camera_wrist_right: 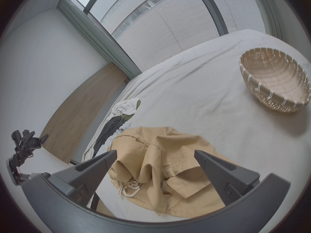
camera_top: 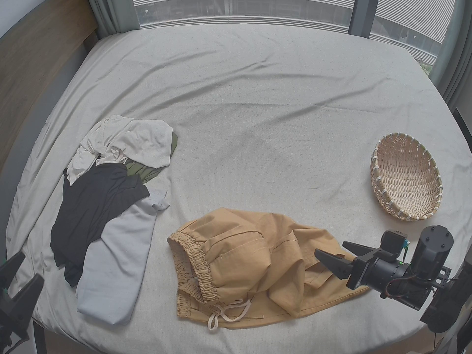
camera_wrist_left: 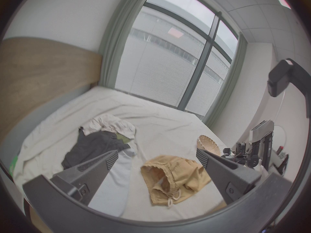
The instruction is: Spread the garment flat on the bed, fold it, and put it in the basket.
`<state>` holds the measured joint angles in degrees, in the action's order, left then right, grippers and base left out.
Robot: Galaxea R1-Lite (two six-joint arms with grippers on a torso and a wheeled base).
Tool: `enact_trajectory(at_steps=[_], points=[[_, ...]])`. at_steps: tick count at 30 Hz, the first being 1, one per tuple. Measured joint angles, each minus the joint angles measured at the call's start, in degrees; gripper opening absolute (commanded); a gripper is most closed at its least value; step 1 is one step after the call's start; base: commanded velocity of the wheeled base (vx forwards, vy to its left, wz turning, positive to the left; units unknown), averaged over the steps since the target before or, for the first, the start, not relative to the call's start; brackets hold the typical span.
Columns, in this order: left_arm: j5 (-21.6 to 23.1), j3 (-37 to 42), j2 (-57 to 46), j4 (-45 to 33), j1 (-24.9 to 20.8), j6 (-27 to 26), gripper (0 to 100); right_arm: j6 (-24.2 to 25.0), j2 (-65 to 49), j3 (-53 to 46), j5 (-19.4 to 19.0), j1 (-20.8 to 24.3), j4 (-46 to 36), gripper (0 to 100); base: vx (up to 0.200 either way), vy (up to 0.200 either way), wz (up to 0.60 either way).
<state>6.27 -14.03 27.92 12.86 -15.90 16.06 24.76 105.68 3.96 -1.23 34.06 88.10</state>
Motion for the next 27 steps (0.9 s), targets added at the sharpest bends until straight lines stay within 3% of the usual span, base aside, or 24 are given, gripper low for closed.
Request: enact_trajectory(at_steps=[17, 27], points=[[2.2, 0.7, 36.9, 19.4, -3.6, 5.3, 100, 2.1, 4.8, 1.2, -0.2, 2.0, 0.1, 100, 0.0, 0.0, 0.0], [2.8, -1.5, 53.5, 28.5, -8.2, 11.9, 100, 2.2, 5.3, 1.5, -0.1, 1.5, 0.1, 100, 0.0, 0.0, 0.0]])
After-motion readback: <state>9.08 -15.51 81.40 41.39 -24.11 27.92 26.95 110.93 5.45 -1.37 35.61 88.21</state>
